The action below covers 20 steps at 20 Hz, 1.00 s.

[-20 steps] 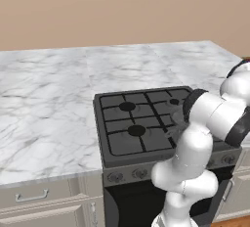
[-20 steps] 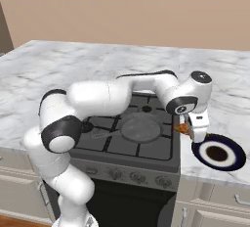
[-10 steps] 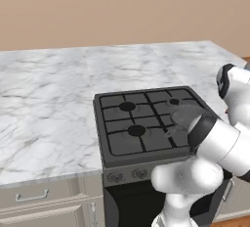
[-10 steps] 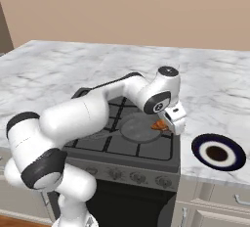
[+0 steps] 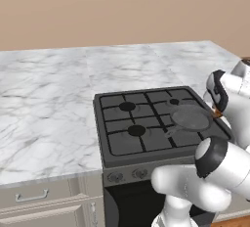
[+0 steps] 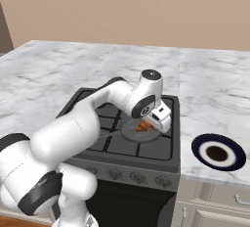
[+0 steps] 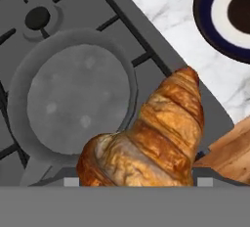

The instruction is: Pick the croissant and place it on the pan. Then turn on the stove to warm the croissant.

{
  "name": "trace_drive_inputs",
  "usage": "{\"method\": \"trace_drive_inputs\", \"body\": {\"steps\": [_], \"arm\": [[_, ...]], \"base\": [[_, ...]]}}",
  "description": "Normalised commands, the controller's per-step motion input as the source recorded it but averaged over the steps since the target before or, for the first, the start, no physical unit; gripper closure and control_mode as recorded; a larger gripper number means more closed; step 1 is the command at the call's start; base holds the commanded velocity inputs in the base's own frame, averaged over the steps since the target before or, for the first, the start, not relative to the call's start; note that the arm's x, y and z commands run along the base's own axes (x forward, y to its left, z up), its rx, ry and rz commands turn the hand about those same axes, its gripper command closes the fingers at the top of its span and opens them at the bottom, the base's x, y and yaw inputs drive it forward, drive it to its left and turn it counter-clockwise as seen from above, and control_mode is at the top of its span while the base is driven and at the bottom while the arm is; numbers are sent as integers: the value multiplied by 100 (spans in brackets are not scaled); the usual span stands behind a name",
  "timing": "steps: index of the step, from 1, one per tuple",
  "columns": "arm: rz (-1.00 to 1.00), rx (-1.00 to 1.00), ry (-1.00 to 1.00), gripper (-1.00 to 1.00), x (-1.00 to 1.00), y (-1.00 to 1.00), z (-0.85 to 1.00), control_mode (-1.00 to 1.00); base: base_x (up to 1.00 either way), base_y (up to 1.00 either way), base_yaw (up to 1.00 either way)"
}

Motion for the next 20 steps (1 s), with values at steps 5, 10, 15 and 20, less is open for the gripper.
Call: {"method": "trace_drive_inputs", "body": {"steps": [5,10,15,20], "arm": [[31,0,5,100,22,23,0,-100],[24,0,14,100,38,33,0,-100],[13,0,22,100,41,23,-6,-100],[6,0,15,100,38,1,-34,-100]], "base": [[0,0,0],[0,0,0],[0,0,0],[0,0,0]]}}
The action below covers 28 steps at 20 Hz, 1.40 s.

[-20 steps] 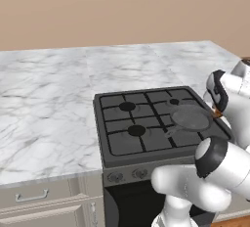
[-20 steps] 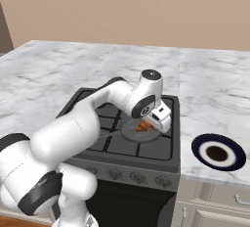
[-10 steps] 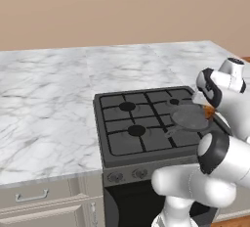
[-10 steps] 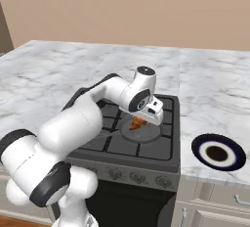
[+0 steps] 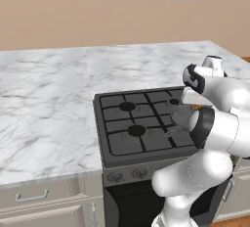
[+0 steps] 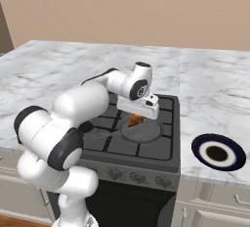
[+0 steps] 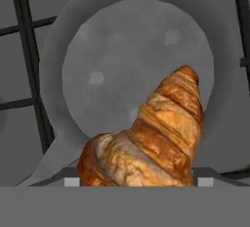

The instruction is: Pick the croissant and place it on the pan. Then turn on the stove to warm the croissant.

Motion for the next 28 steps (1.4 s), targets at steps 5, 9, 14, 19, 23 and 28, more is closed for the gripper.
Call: {"method": "trace_drive_inputs", "body": {"steps": [5,9,14,19,23,28], "arm": [[5,0,1,100,35,0,-49,-100],[3,0,0,100,41,0,-44,-100],[2,0,0,100,30,-1,-27,-100],[3,0,0,100,9,-22,-17,-100],[3,0,0,100,0,-25,-9,-100],[1,0,0,100,1,-2,-15,-100]], "base": [[0,0,0],[0,0,0],[0,0,0],[0,0,0],[0,0,0],[0,0,0]]}}
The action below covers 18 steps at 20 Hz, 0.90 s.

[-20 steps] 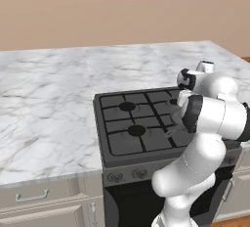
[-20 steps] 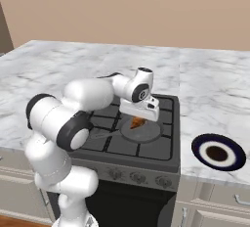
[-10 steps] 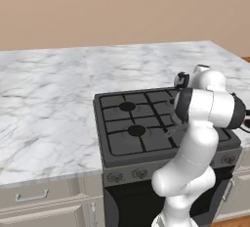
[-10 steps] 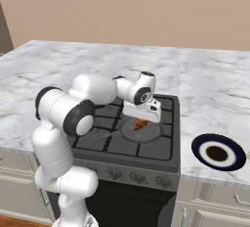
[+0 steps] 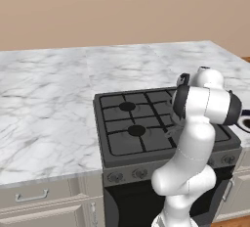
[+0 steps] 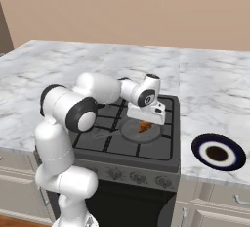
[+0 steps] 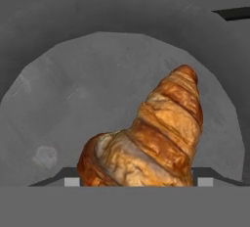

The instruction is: Pick the croissant and place it on the pan. Then turn on the stove to warm the croissant.

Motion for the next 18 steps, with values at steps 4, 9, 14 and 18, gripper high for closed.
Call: {"method": "trace_drive_inputs", "body": {"steps": [4,9,14,18], "arm": [[0,0,0,100,1,3,-11,-100],[0,0,0,100,0,12,-15,-100],[0,0,0,100,-7,18,-11,-100],[0,0,0,100,-36,13,0,-100]], "base": [[0,0,0],[0,0,0],[0,0,0],[0,0,0]]}}
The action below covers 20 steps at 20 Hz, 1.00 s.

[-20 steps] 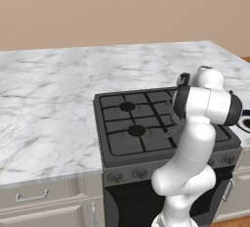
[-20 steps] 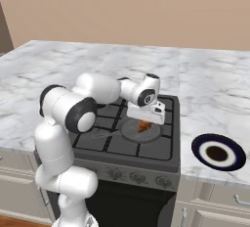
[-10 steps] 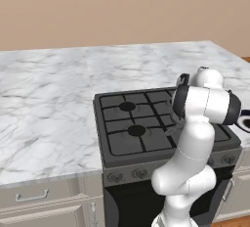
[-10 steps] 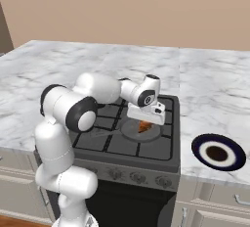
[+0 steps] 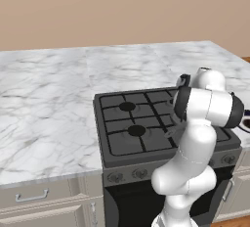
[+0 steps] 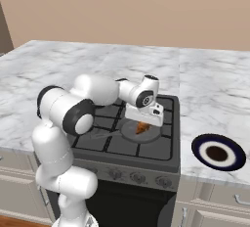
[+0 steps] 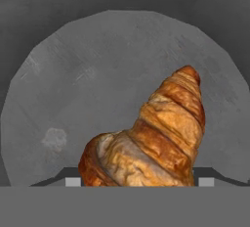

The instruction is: Pick the croissant and place it on the pan. Then turn on the stove to warm the croissant.

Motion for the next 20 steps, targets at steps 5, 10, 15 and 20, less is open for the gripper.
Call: {"method": "trace_drive_inputs", "body": {"steps": [5,10,15,20], "arm": [[0,0,-4,100,-45,5,0,-100],[0,0,-5,100,-29,4,-9,-100],[0,0,0,-100,2,42,-37,-100],[0,0,2,-100,8,24,1,-100]], "base": [[0,0,0],[0,0,0],[0,0,0],[0,0,0]]}}
